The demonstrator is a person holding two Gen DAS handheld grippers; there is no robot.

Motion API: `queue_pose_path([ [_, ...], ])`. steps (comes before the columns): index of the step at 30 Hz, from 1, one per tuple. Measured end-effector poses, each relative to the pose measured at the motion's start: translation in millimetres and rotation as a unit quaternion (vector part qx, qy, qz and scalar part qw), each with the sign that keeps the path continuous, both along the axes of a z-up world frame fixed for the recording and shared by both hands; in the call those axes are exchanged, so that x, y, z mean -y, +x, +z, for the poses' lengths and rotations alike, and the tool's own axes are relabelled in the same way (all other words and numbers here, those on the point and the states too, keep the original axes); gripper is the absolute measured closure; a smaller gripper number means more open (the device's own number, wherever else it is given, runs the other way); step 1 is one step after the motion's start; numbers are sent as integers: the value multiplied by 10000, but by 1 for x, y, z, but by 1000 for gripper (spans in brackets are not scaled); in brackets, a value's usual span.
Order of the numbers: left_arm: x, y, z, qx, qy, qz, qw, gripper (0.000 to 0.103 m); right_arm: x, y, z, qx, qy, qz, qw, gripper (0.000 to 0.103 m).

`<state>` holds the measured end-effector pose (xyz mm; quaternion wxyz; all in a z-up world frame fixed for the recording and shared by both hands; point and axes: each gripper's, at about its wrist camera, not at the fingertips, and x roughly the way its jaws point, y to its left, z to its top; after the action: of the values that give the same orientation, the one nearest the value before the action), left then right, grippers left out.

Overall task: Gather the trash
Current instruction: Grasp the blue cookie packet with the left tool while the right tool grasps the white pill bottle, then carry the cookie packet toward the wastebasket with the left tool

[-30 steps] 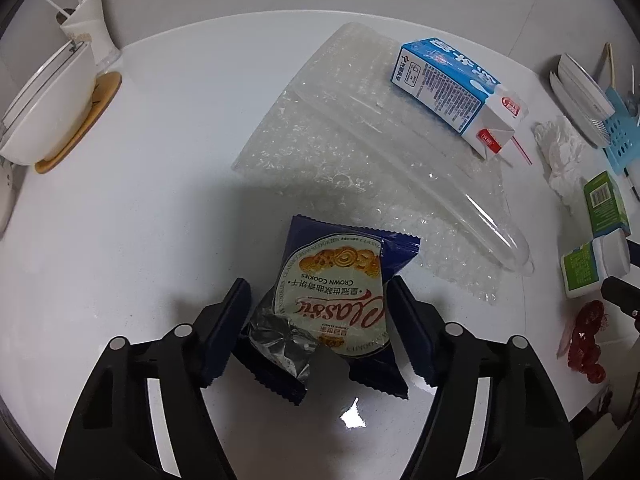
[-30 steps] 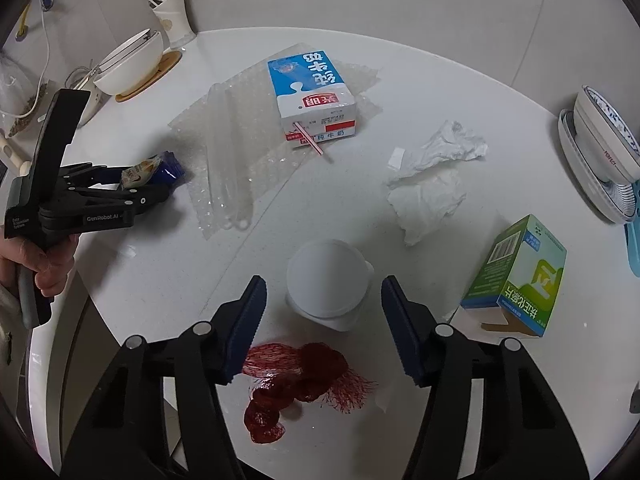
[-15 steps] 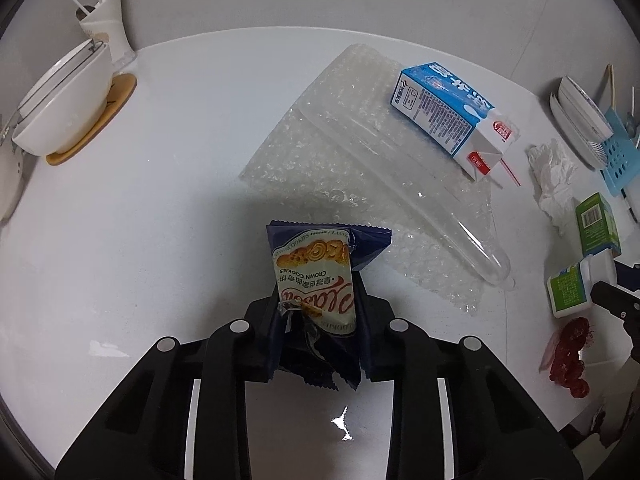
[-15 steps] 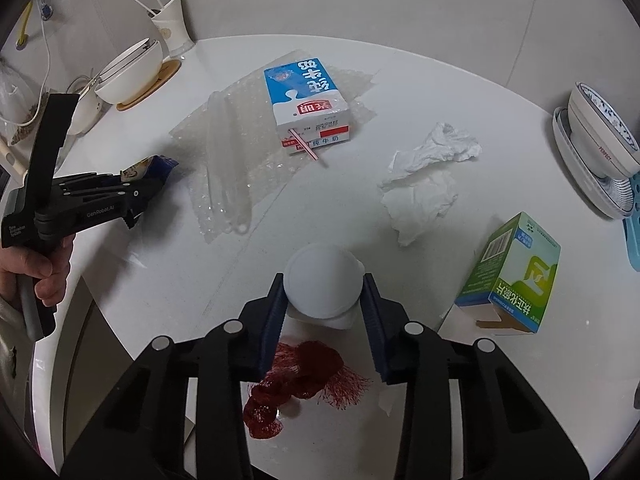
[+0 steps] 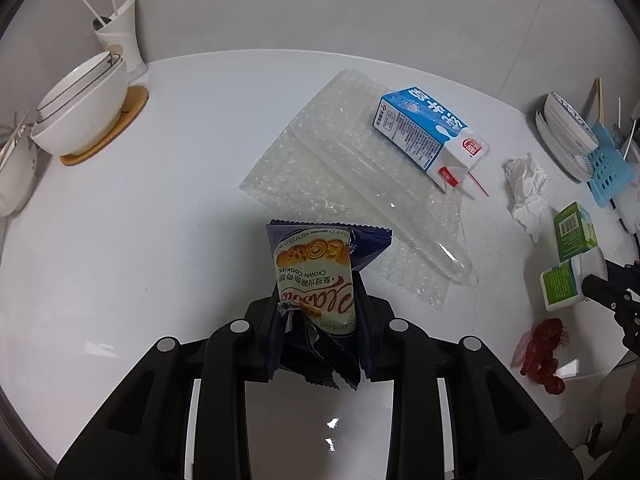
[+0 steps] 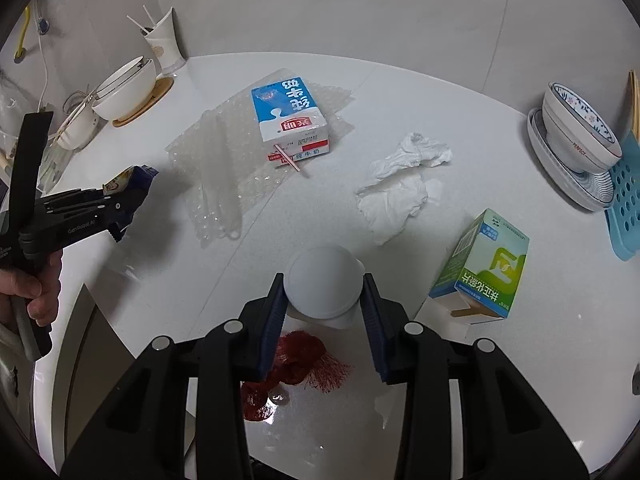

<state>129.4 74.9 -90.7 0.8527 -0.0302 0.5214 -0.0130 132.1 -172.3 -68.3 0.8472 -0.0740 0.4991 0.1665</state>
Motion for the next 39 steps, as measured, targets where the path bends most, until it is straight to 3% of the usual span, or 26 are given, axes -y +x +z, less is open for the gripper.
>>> queue_pose_path([
  [19, 23, -43, 41, 199, -18, 306, 9993, 74, 20, -35, 31, 326, 167, -309, 9989, 68],
  [39, 48, -106, 69, 338, 48, 187, 9992, 75, 21, -92, 58, 612, 433, -386, 9964, 68],
])
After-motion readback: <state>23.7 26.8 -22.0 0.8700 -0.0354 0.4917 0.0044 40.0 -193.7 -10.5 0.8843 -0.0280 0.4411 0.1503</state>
